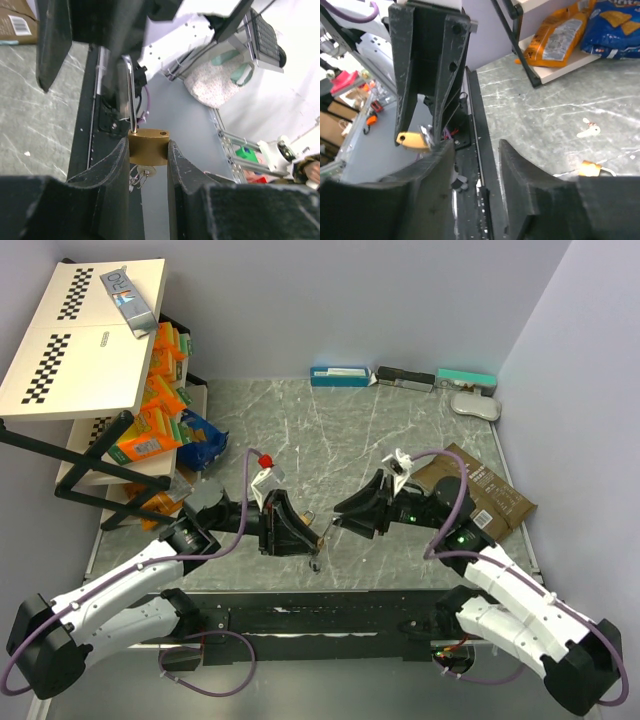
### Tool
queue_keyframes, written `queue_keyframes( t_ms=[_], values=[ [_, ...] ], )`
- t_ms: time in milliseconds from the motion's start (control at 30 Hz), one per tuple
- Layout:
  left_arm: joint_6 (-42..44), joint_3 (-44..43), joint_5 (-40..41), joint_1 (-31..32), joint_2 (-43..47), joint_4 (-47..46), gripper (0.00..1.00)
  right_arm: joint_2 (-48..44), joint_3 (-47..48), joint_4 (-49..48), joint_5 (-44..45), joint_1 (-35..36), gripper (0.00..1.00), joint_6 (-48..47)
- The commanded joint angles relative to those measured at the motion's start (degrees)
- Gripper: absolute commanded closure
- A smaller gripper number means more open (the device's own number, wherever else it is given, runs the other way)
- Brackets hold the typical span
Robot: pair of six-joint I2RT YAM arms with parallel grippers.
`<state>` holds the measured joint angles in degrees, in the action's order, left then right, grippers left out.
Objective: Unlock with the key
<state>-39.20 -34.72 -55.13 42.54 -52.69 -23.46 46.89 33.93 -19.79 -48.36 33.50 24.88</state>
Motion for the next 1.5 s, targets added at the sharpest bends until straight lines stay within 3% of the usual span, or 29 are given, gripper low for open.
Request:
queue_keyframes(
  t_ms=[0, 133, 367, 500, 633, 833, 1100, 1467],
  values=[
    [-1.1, -0.7, 4.6, -0.1, 0.6, -5.3, 0.99, -4.9, -3.7, -1.7, 2.2, 0.0, 0.44, 1.4],
    [2.3, -2.3, 8.1, -0.1, 0.6, 0.9, 0.99, -8.3, -4.2, 1.3, 6.2, 0.1, 0.35, 3.6],
    [3.2, -2.8, 10.6, -0.1, 0.0, 1.8, 0.99, -15.9, -4.8, 4.4, 18.6, 1.7, 0.30, 6.4],
    [3.5, -3.1, 11.7, -0.1, -0.4, 1.8, 0.99, -18.3, -2.5, 12.2, 25.5, 2.6, 0.31, 4.5],
    [3.8, -3.5, 11.6, -0.1, -1.5, 1.8, 0.99, -16.3, -0.4, 12.4, 24.7, 5.4, 0.36, 5.2],
    [4.4, -3.6, 14.1, -0.1, -2.8, 1.7, 0.99, -9.9, 2.8, 14.6, 32.9, 12.3, 0.39, 5.4],
    [4.0, -3.2, 13.8, -0.1, -3.4, 0.1, 0.99, -5.2, 4.0, 17.2, 40.3, 13.5, 0.44, 7.4],
    [4.0, -3.4, 14.8, -0.1, -5.1, 0.1, 0.99, -3.6, 4.1, 15.8, 41.0, 14.1, 0.48, 7.4]
  ],
)
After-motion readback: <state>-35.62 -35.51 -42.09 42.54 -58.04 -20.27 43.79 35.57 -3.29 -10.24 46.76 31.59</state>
